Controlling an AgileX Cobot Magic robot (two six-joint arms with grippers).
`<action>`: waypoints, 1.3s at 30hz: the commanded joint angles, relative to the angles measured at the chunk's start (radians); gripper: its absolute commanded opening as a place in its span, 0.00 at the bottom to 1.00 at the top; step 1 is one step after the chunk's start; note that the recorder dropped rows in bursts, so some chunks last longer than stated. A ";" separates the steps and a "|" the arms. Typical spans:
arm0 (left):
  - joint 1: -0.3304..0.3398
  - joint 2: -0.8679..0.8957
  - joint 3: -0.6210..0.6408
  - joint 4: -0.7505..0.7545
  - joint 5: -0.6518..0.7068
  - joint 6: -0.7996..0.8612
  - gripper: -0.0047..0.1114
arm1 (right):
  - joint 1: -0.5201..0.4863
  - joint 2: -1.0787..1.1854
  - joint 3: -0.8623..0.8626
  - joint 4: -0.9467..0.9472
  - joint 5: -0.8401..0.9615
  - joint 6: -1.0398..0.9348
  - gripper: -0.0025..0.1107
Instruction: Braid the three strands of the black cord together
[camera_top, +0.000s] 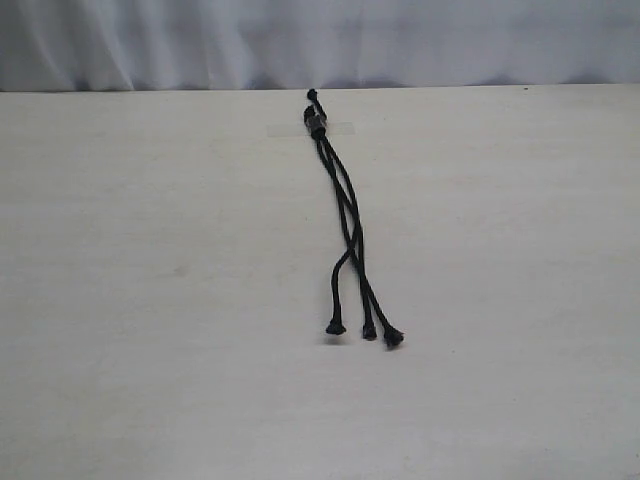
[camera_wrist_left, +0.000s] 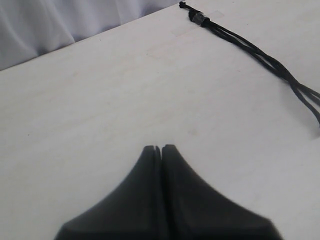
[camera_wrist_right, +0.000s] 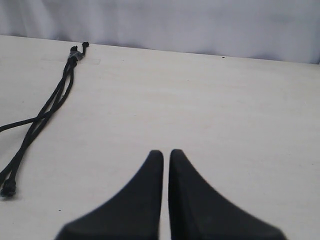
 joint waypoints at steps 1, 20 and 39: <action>0.019 -0.016 0.003 -0.013 -0.006 -0.006 0.04 | -0.006 -0.005 0.004 -0.007 -0.013 -0.012 0.06; 0.296 -0.489 0.535 -0.117 -0.424 -0.013 0.04 | -0.006 -0.005 0.004 -0.007 -0.013 -0.012 0.06; 0.307 -0.492 0.550 -0.117 -0.397 -0.018 0.04 | -0.006 -0.005 0.004 -0.007 -0.013 -0.012 0.06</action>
